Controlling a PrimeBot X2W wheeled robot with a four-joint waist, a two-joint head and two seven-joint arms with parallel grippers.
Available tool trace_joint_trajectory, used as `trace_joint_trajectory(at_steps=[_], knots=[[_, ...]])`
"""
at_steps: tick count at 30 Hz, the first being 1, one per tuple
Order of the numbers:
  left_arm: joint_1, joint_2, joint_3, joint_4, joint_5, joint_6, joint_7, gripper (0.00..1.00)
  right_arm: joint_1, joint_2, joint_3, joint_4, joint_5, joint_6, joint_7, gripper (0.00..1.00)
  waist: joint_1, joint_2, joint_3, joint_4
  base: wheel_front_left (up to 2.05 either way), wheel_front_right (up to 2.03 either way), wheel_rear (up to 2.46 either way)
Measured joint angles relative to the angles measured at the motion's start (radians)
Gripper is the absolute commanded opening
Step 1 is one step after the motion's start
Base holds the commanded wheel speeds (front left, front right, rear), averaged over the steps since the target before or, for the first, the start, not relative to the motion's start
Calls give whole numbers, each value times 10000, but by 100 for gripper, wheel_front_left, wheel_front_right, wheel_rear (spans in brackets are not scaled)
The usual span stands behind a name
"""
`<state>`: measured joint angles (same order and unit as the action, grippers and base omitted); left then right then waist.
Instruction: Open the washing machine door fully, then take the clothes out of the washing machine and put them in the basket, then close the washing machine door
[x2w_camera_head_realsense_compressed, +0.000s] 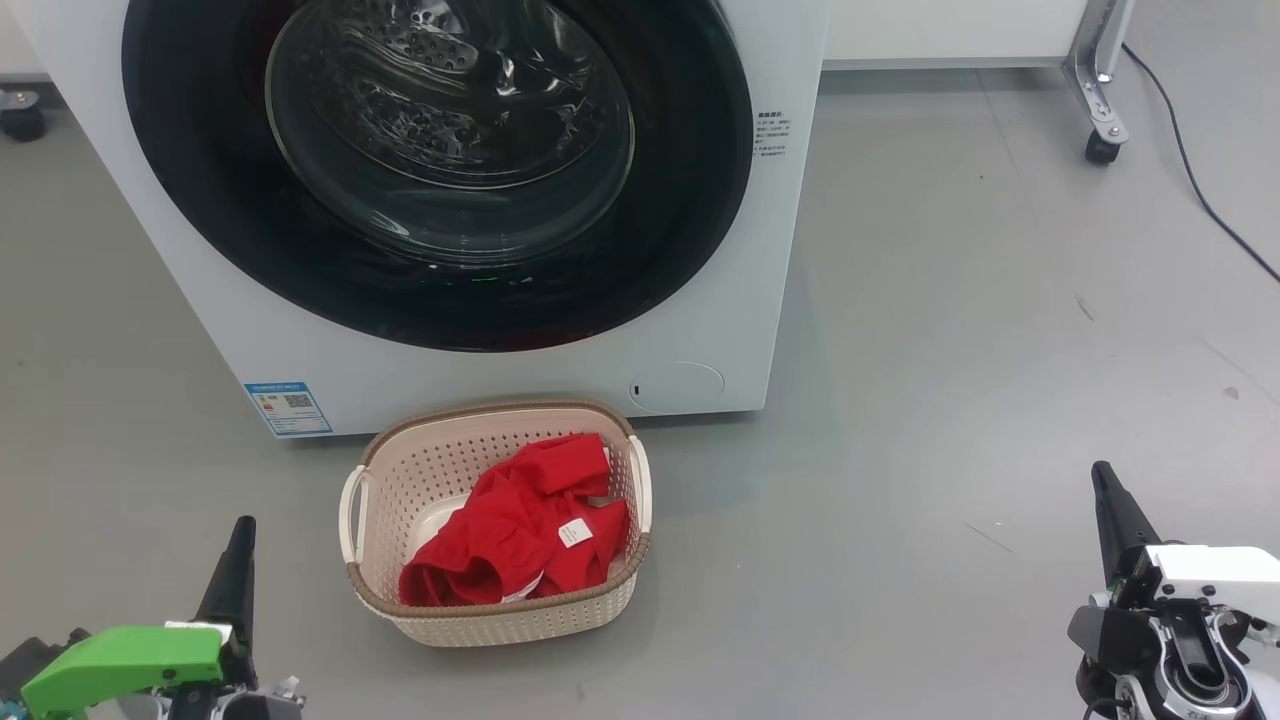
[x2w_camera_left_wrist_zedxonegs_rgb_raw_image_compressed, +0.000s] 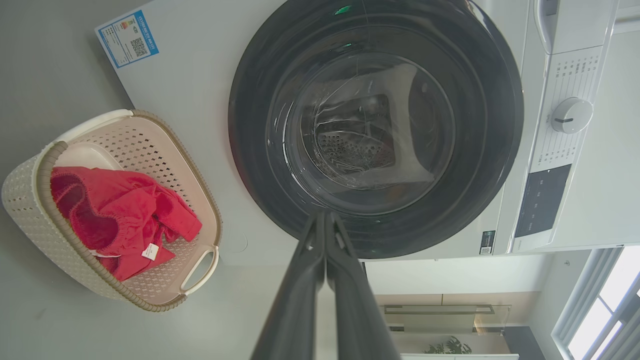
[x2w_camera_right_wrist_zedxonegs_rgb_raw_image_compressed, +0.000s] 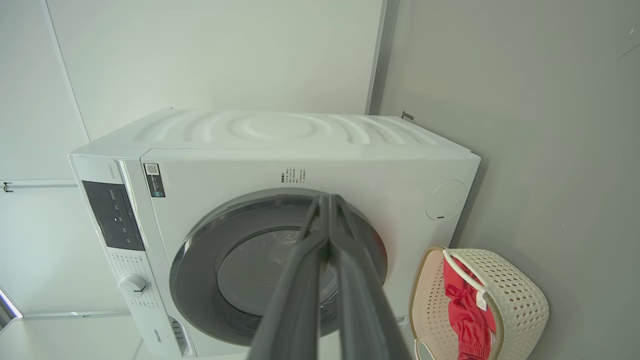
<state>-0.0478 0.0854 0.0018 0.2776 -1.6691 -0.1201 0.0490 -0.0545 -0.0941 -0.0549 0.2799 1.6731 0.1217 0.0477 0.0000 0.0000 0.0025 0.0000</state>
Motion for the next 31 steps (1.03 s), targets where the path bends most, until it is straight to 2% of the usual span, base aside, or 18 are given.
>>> trace_joint_trajectory(at_steps=[31], knots=[[-41, -6, 40, -13, 0, 0, 29, 0, -1, 19, -36, -8, -17, 0, 0, 0, 0, 0, 4, 0, 0, 0, 0]])
